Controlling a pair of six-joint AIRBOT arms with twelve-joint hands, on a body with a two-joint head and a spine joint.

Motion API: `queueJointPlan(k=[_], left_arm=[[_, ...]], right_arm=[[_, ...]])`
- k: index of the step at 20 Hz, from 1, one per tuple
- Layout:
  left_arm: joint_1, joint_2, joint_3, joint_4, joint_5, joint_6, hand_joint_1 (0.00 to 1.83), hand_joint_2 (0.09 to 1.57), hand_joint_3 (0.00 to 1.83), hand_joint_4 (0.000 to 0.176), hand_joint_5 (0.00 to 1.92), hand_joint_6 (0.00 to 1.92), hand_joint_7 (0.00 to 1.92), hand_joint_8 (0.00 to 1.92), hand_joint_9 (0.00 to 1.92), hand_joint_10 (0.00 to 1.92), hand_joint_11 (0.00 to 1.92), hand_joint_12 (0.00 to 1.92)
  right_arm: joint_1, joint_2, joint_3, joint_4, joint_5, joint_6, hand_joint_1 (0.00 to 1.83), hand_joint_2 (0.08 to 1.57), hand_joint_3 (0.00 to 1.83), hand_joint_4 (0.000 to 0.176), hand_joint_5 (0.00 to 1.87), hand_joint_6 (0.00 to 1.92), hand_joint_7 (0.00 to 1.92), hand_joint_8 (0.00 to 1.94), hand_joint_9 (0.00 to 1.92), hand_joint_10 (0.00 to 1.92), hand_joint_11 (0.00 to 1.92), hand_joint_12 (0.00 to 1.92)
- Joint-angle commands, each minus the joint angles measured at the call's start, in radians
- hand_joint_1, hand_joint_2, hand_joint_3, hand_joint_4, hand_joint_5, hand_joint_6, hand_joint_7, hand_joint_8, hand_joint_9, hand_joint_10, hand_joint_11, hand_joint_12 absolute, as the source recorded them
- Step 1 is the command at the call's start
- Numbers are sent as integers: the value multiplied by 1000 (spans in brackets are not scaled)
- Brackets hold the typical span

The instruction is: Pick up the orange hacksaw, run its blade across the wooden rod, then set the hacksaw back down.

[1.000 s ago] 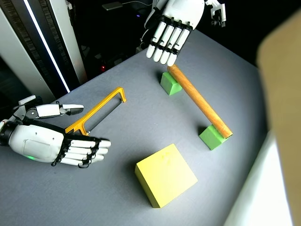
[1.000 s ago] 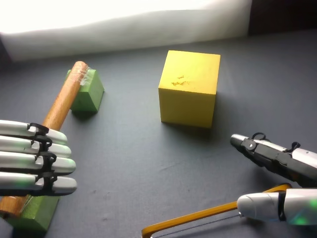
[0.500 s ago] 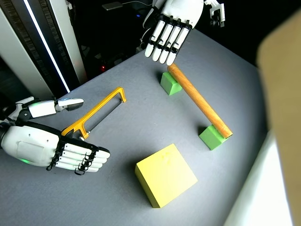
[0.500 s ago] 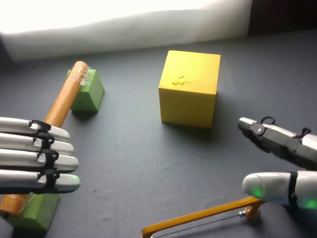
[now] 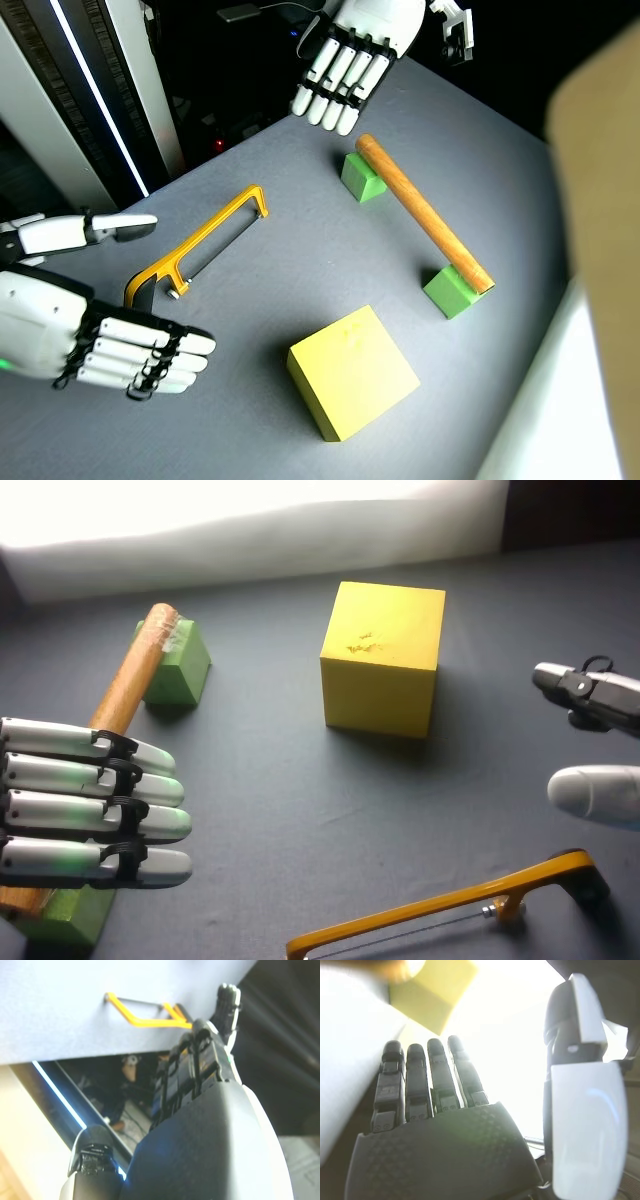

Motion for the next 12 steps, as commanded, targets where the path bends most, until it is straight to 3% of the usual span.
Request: queueJointPlan(k=[1, 2, 3, 4, 5, 6, 7, 8, 9, 10, 11, 12], left_arm=[[-17, -2, 3, -40, -69, -13, 20, 1230, 0, 0, 95, 4, 125, 5, 101, 5, 0, 336], [-24, -7, 7, -26, -90, -14, 46, 1235, 0, 0, 167, 14, 178, 11, 149, 12, 0, 374], [-32, -10, 9, -10, -99, -21, 135, 1229, 0, 0, 339, 13, 375, 20, 344, 17, 55, 682], [-43, -18, 14, -1, -111, -23, 178, 1226, 0, 0, 438, 7, 473, 8, 461, 25, 86, 867], [-60, -29, 24, 14, -126, -30, 267, 1220, 0, 0, 602, 8, 655, 12, 675, 56, 224, 990], [-94, -48, 41, 57, -146, -42, 296, 1228, 0, 0, 676, 14, 741, 23, 764, 80, 285, 1060], [-111, -57, 50, 73, -158, -47, 342, 1237, 0, 0, 858, 51, 899, 56, 895, 170, 404, 1191], [-133, -67, 62, 90, -174, -57, 435, 1232, 1, 0, 959, 196, 975, 215, 824, 664, 493, 1327], [-149, -74, 72, 96, -178, -61, 511, 1223, 1, 0, 903, 560, 823, 761, 744, 1088, 571, 1409], [-162, -82, 84, 104, -188, -68, 525, 1238, 1, 0, 819, 1085, 799, 1221, 750, 1382, 609, 1564], [-163, -87, 93, 113, -192, -74, 551, 1240, 1, 0, 783, 1399, 813, 1459, 777, 1562, 632, 1736], [-157, -87, 94, 113, -193, -75, 594, 1240, 1, 0, 834, 1768, 872, 1791, 841, 1849, 770, 1884]], right_arm=[[15, 12, 2, -9, 123, 3, 531, 985, 0, 0, 120, 1, 113, 2, 68, 3, 2, 422], [18, 23, 5, -19, 125, 0, 572, 971, 0, 0, 343, 13, 338, 23, 318, 21, 56, 788], [23, 36, 13, -39, 124, 0, 597, 986, 1, 0, 671, 64, 658, 63, 654, 135, 293, 1105], [27, 49, 21, -70, 124, 3, 605, 989, 0, 0, 831, 62, 815, 62, 779, 246, 401, 1254], [32, 58, 28, -94, 125, 0, 589, 1037, 0, 0, 959, 111, 968, 108, 754, 801, 544, 1462], [47, 74, 51, -170, 131, -13, 577, 1054, 0, 0, 869, 510, 966, 396, 747, 1107, 653, 1529], [55, 79, 68, -221, 139, -12, 588, 1100, 3, 0, 738, 1222, 873, 1104, 811, 1417, 808, 1632], [71, 80, 92, -282, 152, -11, 640, 1099, 1, 0, 743, 1474, 904, 1435, 894, 1606, 912, 1738], [84, 79, 104, -321, 155, -7, 642, 1108, 3, 0, 715, 1721, 858, 1810, 912, 1858, 987, 1884], [95, 79, 115, -359, 162, -12, 650, 1123, 5, 0, 780, 1881, 945, 1915, 1067, 1908, 1217, 1914], [110, 79, 129, -403, 167, -13, 631, 1142, 7, 0, 880, 1913, 1041, 1936, 1200, 1918, 1367, 1920], [121, 77, 143, -433, 175, -20, 621, 1170, 8, 0, 1046, 1919, 1184, 1940, 1373, 1920, 1554, 1921]])
